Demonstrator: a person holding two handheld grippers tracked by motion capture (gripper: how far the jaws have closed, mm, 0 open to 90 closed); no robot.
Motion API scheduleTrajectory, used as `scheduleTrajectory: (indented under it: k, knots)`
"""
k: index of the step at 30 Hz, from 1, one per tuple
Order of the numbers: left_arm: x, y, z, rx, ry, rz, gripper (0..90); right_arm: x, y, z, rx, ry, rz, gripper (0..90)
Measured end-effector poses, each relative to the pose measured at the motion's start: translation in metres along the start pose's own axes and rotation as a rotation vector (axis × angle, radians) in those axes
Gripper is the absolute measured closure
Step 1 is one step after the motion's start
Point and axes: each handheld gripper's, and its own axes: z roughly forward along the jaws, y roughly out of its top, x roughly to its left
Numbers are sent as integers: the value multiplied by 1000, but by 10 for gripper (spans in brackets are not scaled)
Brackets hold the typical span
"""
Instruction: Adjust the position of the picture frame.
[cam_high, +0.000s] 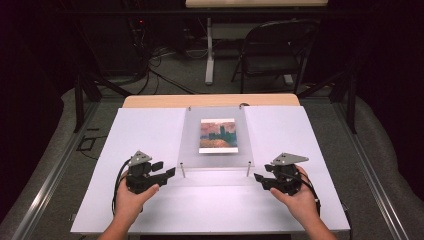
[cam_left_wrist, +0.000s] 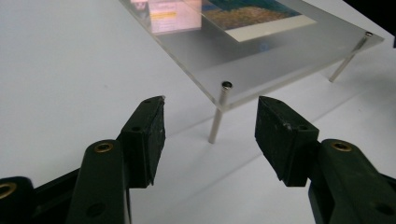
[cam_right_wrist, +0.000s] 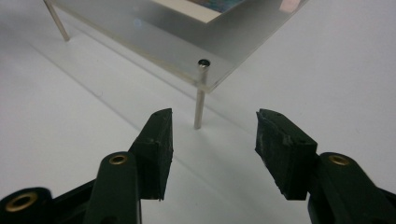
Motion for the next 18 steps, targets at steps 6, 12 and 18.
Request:
scheduleTrajectory:
  k: [6, 12, 18]
  knots:
    - [13, 19, 6, 19, 31, -29, 444, -13, 17, 1, 6, -39, -1, 389]
    - [22, 32, 17, 37, 39, -48, 449, -25, 31, 4, 12, -33, 37, 390]
    - [32, 42, 27, 49, 29, -102, 399, -31, 40, 13, 36, -45, 42, 394]
